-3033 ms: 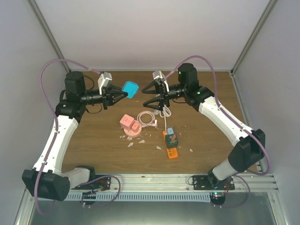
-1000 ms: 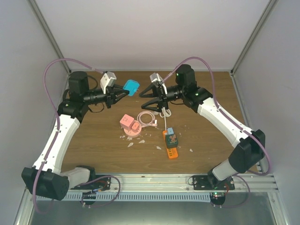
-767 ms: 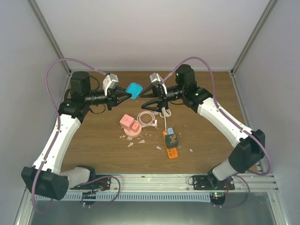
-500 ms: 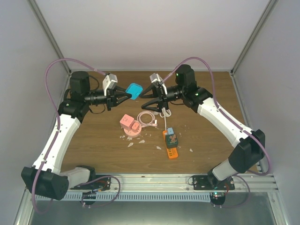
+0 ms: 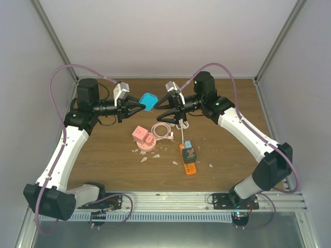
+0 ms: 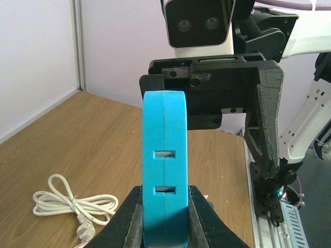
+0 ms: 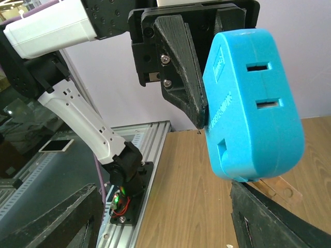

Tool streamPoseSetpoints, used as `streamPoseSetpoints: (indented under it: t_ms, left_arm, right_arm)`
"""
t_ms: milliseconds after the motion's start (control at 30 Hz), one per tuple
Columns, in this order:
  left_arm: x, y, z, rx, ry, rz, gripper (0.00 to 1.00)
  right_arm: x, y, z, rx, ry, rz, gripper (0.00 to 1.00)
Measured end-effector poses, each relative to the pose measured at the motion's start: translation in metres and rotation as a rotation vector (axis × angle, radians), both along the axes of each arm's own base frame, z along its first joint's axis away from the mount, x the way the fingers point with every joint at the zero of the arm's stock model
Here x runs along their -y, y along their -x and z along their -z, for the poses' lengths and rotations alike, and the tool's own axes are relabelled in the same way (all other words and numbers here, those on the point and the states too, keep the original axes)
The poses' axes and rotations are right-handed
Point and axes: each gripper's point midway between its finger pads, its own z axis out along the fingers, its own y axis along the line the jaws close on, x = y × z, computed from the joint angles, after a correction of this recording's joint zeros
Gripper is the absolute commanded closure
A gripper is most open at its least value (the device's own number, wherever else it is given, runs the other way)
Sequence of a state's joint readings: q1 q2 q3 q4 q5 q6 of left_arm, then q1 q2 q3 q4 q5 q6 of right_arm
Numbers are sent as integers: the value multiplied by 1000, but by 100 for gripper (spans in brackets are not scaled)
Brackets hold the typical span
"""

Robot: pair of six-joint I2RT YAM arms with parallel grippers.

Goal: Pull the plug off the socket

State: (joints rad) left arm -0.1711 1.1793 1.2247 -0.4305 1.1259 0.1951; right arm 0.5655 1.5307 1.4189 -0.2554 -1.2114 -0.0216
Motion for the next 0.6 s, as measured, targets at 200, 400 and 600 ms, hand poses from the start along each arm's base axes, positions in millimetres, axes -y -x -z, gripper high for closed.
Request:
streamPoseSetpoints:
  t_ms: [200,400,600]
  left_arm:
    - [0,1,1,0,-1,8,100]
    - [3,5,3,-2,-3,27,100]
    - [8,7,11,-31,-19,34,100]
  right_arm:
    - [1,-2,2,-4,3,5,31]
    - [0,-3,1,0,-2,12,30]
    - [0,-4,-2,4,-12,15,31]
